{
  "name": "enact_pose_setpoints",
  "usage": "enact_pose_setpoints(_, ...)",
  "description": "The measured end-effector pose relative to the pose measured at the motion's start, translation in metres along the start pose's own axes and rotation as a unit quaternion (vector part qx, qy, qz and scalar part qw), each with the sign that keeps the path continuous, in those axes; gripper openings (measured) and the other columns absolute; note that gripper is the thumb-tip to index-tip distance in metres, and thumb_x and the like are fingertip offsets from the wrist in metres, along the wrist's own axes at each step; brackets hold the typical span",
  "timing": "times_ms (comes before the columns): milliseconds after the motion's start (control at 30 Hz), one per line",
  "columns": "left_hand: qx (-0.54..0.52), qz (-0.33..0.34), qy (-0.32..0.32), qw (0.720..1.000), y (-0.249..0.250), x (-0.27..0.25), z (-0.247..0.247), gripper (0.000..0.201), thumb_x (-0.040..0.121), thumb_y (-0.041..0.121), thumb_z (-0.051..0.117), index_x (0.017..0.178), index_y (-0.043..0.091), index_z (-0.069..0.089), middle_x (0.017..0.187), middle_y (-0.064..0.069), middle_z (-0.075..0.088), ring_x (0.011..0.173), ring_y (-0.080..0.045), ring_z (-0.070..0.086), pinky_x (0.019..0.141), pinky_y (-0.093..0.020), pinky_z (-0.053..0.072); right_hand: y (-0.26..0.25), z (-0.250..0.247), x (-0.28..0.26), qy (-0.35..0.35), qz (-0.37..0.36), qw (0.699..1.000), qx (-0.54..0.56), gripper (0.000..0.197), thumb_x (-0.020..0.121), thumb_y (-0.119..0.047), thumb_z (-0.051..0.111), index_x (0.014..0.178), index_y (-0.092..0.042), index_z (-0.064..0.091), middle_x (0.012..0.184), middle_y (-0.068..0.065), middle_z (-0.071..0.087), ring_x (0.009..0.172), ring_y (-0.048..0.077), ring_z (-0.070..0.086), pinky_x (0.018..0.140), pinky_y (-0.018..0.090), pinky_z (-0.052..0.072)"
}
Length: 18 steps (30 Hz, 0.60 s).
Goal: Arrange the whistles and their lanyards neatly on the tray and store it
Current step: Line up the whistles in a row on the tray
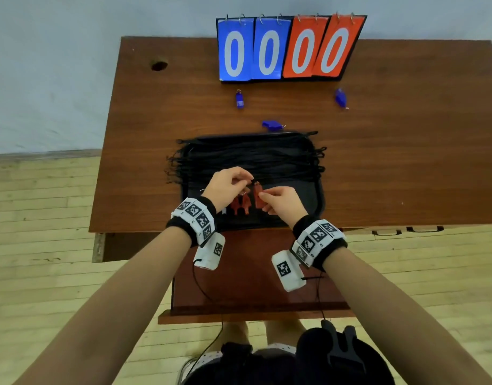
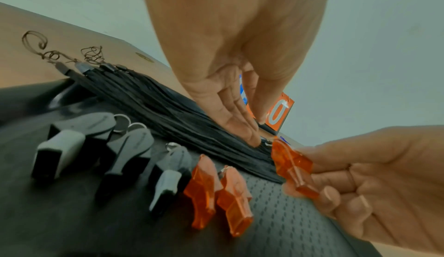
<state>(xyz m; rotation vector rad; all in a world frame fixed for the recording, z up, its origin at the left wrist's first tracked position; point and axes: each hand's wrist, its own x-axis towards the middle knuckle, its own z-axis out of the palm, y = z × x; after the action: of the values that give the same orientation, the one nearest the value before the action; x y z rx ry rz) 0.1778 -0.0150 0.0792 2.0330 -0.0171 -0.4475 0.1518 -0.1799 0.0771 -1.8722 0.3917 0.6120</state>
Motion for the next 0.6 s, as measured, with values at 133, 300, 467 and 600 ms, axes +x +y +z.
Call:
enact_pose_setpoints(133,0.013,-0.028,0.017,0.999,-0.011,0.001,0.007,0.017,0.091,0.005,0.054,0.093,0.017,0.064,0.087,-0.001,0.068,0.079,-0.013,0.066,0.080,-0.028,0.054,0.014,-0.001,0.012,0.010,0.033,0.999,-0.015,0.025,0.092,-0.020,0.058,0.104,-0.001,0.068,0.079,0.008,0.070,0.062,0.010,0.060,0.060,0.021,0.050)
enact_pose_setpoints(300,0.162,-0.013,0.005,0.987,-0.011,-0.003,0.015,0.016,0.090,0.015,0.053,0.096,0.022,0.067,0.091,0.004,0.069,0.088,-0.014,0.063,0.084,-0.036,0.051,0.023,-0.001,0.019,0.002,0.042,0.997,-0.059,0.020,0.091,-0.019,0.059,0.101,-0.004,0.068,0.078,0.011,0.070,0.058,0.008,0.061,0.058,0.018,0.052)
enact_pose_setpoints(467,0.332,0.003,0.028,0.943,-0.017,-0.003,0.004,0.020,0.093,0.021,0.048,0.105,0.020,0.064,0.105,0.000,0.060,0.109,-0.022,0.047,0.089,-0.037,0.042,0.022,0.000,0.017,0.005,0.032,0.997,-0.071,0.016,0.091,-0.019,0.060,0.094,-0.007,0.069,0.067,0.005,0.066,0.056,0.007,0.060,0.057,0.016,0.052)
enact_pose_setpoints(600,0.380,0.014,-0.030,0.924,-0.021,-0.004,0.009,0.022,0.092,0.027,0.049,0.106,0.023,0.066,0.110,0.003,0.059,0.109,-0.021,0.046,0.091,-0.035,0.037,0.019,0.003,0.015,0.019,0.015,0.997,-0.066,0.019,0.090,-0.019,0.060,0.089,-0.003,0.071,0.059,0.001,0.061,0.056,0.010,0.059,0.070,0.028,0.055)
